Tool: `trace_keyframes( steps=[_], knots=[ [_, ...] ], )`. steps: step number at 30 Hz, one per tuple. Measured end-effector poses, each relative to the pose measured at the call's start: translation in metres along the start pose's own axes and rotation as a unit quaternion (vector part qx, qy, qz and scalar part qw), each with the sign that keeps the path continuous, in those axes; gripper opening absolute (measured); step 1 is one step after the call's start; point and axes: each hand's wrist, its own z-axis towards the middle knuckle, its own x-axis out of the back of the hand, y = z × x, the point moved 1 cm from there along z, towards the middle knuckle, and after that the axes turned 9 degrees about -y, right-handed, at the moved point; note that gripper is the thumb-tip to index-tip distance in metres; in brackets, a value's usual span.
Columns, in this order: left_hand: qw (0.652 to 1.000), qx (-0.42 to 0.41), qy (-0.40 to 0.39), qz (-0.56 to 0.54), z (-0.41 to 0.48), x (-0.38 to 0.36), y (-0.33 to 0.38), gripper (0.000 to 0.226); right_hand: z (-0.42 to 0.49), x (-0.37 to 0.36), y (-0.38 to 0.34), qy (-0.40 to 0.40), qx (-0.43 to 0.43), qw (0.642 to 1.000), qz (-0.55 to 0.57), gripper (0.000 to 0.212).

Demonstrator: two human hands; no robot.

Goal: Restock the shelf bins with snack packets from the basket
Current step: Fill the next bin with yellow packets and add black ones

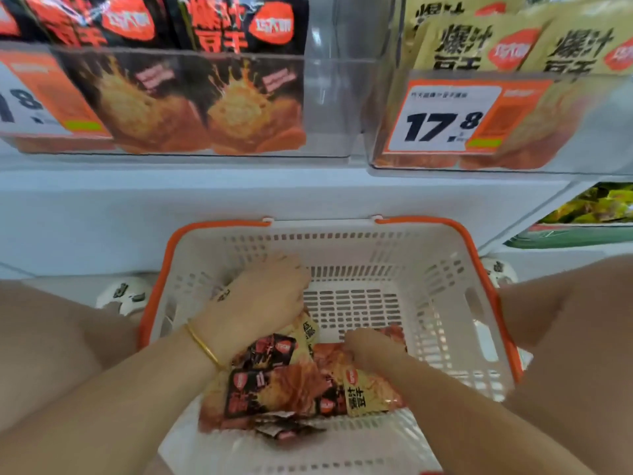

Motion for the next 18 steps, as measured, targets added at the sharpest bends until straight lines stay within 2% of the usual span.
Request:
trace_keyframes(
  steps=[3,5,8,10,12,15,18],
  knots=[
    [1.0,0.007,0.001,-0.002,0.001,-0.002,0.006,0.025,-0.003,-0.018,0.007,0.0,-0.038,0.997,-0.069,0.036],
    [1.0,0.005,-0.01,-0.005,0.002,-0.002,0.01,0.024,-0.004,-0.02,0.006,-0.016,-0.048,0.992,-0.119,0.033],
    [0.999,0.0,-0.034,-0.013,0.005,-0.003,0.012,0.021,0.001,-0.005,0.006,-0.08,-0.019,0.991,-0.11,0.03],
    [0.998,0.004,-0.059,-0.033,0.009,-0.001,0.013,0.022,-0.01,0.023,0.005,-0.094,0.012,0.993,-0.069,0.031],
    [0.993,0.013,-0.092,-0.072,0.011,0.005,0.016,0.028,-0.038,0.062,0.005,-0.047,0.047,0.998,-0.011,0.012],
    [0.974,0.019,-0.144,-0.172,0.009,0.024,0.023,0.041,-0.099,0.118,0.006,0.041,0.108,0.974,0.195,0.026],
    [0.966,-0.017,-0.053,-0.253,0.002,0.068,0.033,0.012,-0.162,0.146,0.015,0.11,0.177,0.917,0.339,0.02]
  ],
)
